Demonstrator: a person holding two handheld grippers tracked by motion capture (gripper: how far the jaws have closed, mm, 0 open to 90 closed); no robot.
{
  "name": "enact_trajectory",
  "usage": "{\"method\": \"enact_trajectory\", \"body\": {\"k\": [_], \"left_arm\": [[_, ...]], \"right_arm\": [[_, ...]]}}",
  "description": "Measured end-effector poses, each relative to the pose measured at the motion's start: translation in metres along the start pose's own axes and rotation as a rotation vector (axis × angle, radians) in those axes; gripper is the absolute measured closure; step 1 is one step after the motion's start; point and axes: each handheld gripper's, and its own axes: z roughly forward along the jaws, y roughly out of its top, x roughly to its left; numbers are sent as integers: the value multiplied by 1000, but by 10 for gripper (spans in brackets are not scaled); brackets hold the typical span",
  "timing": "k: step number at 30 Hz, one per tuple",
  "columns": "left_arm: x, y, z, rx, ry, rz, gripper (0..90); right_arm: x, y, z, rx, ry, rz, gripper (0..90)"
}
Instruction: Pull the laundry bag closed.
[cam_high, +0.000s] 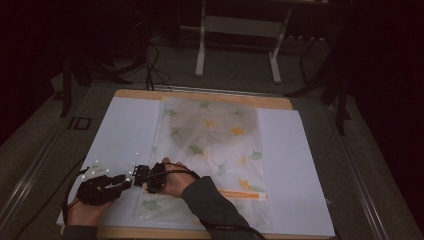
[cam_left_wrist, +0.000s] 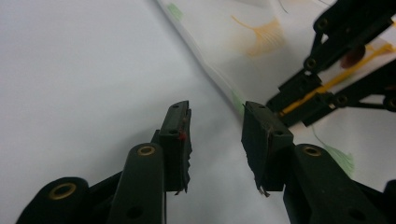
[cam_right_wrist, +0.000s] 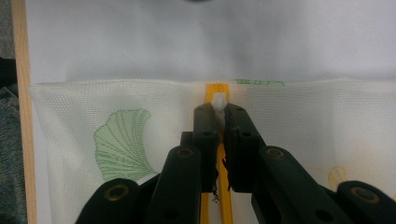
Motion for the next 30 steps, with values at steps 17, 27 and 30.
{"method": "enact_trajectory", "body": {"k": [17, 27, 30], "left_arm": [[-4, 1, 10, 67, -123, -43, 617], [-3, -1, 15, 88, -213, -97, 610], [-3, -1, 17, 102, -227, -97, 611]], "right_arm": [[0, -2, -5, -22, -11, -9, 842], [-1, -2, -8, -35, -23, -10, 842], [-1, -2, -9, -43, -29, -12, 842]]}}
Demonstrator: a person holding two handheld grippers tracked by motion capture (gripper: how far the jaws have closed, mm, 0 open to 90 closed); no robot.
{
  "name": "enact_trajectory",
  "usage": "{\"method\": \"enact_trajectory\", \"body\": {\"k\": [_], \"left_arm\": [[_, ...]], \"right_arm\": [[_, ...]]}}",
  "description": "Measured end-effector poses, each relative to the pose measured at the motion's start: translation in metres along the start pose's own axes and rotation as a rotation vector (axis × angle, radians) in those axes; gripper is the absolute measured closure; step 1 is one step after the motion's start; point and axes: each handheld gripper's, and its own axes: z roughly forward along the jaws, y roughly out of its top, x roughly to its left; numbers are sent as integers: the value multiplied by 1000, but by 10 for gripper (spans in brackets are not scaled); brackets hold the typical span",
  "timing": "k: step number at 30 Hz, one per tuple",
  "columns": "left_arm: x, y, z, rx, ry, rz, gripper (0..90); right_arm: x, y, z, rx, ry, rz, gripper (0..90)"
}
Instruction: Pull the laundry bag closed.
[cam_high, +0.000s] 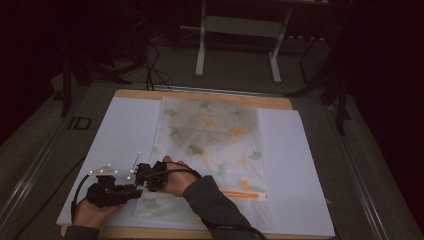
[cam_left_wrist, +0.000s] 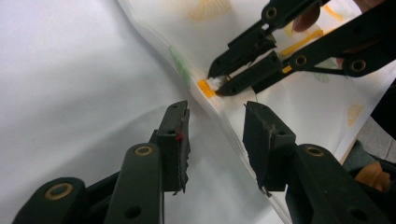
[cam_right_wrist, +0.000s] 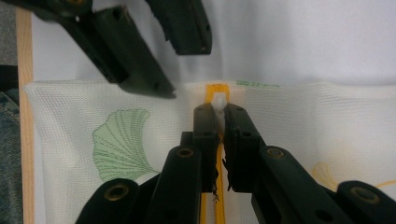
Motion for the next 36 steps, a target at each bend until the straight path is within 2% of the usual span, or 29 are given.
{"method": "enact_trajectory", "body": {"k": [12, 21, 26, 36], "left_arm": [[2, -1, 8, 34, -71, -34, 614], [2, 1, 18, 54, -90, -44, 625], [1, 3, 25, 102, -94, 1, 678], [6, 3, 26, 75, -108, -30, 706]], "right_arm": [[1, 1, -1, -4, -6, -2, 843], [1, 1, -3, -9, -7, -11, 843], [2, 2, -4, -9, -7, -16, 842], [3, 1, -6, -12, -4, -24, 843]]}}
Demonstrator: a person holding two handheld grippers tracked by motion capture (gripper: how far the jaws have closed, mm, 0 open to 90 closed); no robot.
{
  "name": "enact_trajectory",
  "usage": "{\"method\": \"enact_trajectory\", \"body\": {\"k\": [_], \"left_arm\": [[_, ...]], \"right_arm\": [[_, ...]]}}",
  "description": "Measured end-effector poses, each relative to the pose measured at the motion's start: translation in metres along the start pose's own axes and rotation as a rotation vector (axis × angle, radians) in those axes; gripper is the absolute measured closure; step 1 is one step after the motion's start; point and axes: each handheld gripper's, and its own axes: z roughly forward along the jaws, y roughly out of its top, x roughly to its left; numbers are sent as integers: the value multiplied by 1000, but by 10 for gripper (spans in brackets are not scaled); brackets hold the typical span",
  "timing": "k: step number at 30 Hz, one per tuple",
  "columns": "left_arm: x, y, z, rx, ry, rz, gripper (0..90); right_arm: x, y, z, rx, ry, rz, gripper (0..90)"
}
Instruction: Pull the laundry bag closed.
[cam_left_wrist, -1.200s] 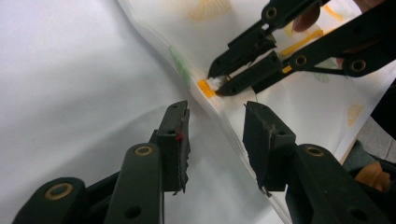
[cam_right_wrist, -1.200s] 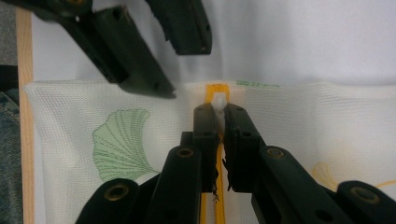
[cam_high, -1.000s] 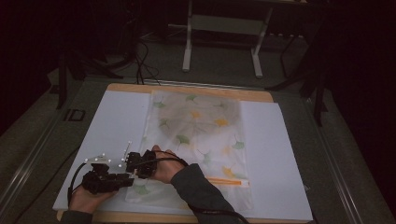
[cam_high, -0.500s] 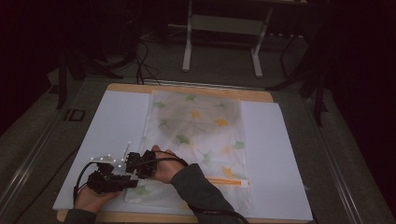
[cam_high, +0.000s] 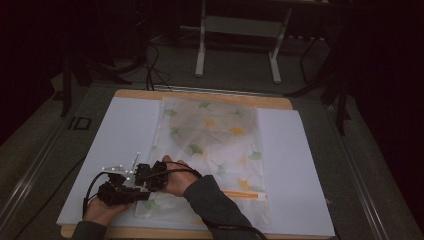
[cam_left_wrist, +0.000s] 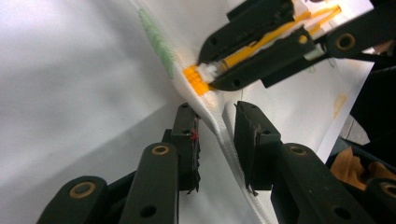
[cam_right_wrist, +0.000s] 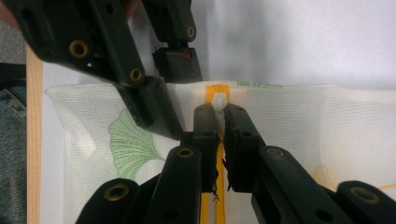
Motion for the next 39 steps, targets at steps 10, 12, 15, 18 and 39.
{"method": "enact_trajectory", "body": {"k": [10, 12, 15, 18, 39], "left_arm": [[4, 1, 0, -11, -4, -5, 859], [3, 1, 0, -12, -5, -7, 879], [3, 1, 0, -15, -9, -5, 885], [3, 0, 0, -21, -17, -10, 889], [5, -2, -5, -66, -51, -26, 891]], "right_arm": [[0, -1, 0, 1, 1, -5, 843], [0, -2, -1, 1, -1, -9, 843], [0, -3, 0, 3, -3, -15, 844], [0, -3, 2, 6, -4, -15, 844], [-1, -11, 4, -7, -3, 0, 847]]}}
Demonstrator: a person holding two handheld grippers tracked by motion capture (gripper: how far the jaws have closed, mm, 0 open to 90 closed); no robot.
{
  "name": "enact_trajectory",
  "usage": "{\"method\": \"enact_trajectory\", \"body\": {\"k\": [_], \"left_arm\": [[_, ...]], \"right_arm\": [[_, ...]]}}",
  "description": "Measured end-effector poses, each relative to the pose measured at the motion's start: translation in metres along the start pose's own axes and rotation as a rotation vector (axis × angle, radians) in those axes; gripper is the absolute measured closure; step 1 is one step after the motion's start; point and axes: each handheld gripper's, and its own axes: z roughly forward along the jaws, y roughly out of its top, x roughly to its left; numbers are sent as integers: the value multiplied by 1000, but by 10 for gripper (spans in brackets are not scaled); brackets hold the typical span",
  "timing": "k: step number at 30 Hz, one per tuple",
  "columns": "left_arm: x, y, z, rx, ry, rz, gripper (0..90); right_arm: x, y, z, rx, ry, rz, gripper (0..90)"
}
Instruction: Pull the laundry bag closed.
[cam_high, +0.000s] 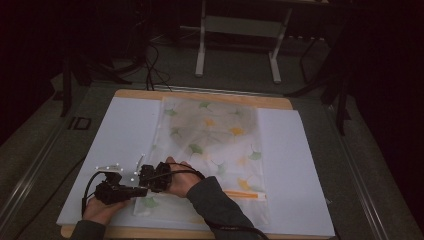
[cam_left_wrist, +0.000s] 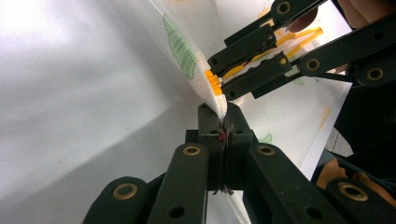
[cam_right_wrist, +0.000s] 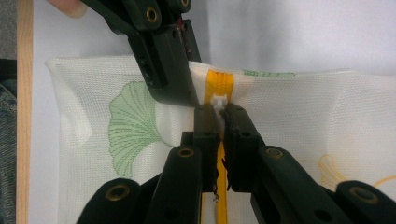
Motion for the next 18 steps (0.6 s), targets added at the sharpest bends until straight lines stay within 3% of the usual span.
{"method": "enact_trajectory", "body": {"k": [7, 18], "left_arm": [[2, -1, -5, -29, -24, -11, 891], [1, -1, -4, -21, -16, -7, 892]], "right_arm": [[3, -2, 0, 13, -19, -14, 847], [3, -8, 0, 25, -14, -5, 847]]}}
